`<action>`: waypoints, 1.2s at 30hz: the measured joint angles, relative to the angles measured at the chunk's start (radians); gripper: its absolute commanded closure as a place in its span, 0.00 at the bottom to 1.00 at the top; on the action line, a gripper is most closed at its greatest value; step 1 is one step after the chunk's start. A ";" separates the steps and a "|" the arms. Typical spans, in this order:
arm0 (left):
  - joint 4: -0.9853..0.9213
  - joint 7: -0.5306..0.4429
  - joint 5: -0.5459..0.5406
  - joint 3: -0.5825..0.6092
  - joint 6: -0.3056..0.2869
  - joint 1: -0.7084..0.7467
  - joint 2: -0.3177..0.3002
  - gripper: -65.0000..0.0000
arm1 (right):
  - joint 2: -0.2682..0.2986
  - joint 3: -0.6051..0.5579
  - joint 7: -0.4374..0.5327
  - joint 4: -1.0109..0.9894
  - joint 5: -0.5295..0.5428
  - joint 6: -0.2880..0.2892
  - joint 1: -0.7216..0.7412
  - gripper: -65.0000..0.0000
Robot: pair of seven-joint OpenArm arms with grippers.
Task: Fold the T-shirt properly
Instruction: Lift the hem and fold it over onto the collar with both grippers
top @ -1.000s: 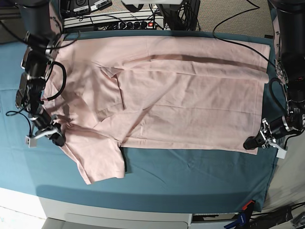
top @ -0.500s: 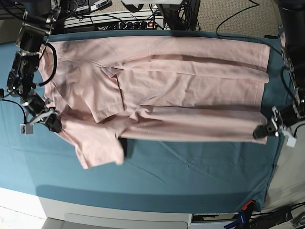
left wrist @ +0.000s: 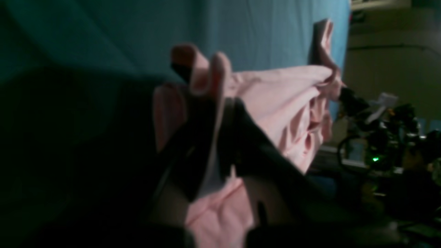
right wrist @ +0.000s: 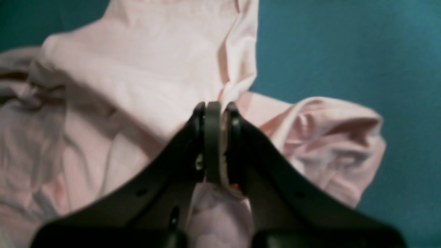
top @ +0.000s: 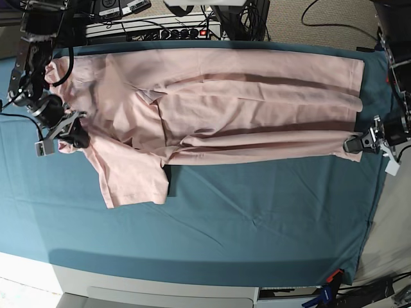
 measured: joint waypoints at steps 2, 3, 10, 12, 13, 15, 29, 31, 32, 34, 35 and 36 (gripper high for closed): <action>0.037 0.006 -0.001 0.000 0.000 0.023 -0.003 1.00 | 0.003 0.000 -0.003 0.031 0.000 0.001 -0.024 1.00; 0.052 0.010 -0.001 0.000 0.000 0.033 -0.005 1.00 | 0.007 0.000 -0.002 0.040 0.001 0.001 -0.035 1.00; 0.137 0.015 -0.005 0.004 0.000 0.092 -0.030 1.00 | 0.054 0.032 -0.005 0.047 -0.005 0.001 -0.078 1.00; 0.149 0.018 -0.005 0.004 0.000 0.101 -0.038 1.00 | 0.070 0.053 -0.005 0.048 0.000 0.006 -0.080 1.00; 0.150 0.018 -0.006 0.004 -0.003 0.101 -0.039 1.00 | 0.075 0.061 -0.004 0.048 0.000 0.008 -0.082 1.00; 0.150 0.018 -0.008 0.004 -0.003 0.101 -0.041 1.00 | 0.080 0.073 -0.005 0.048 0.001 0.008 -0.088 1.00; 0.173 0.029 -0.011 0.004 -0.003 0.169 -0.050 1.00 | 0.078 0.079 -0.022 0.049 0.011 0.008 -0.171 1.00; 0.198 0.028 -0.011 0.004 -0.003 0.187 -0.050 1.00 | 0.078 0.079 -0.026 0.049 0.011 0.008 -0.171 1.00; 0.212 0.028 -0.012 0.004 -0.003 0.196 -0.051 1.00 | 0.078 0.079 -0.027 0.049 0.011 0.008 -0.171 1.00; 0.242 0.028 -0.012 0.004 -0.003 0.218 -0.052 1.00 | 0.079 0.079 -0.041 0.049 0.011 0.008 -0.171 1.00; 0.254 0.028 -0.012 0.004 -0.003 0.227 -0.053 1.00 | 0.079 0.079 -0.045 0.049 0.011 0.008 -0.171 1.00; 0.261 0.028 -0.011 0.004 -0.003 0.233 -0.053 1.00 | 0.079 0.079 -0.044 0.049 0.012 0.008 -0.174 1.00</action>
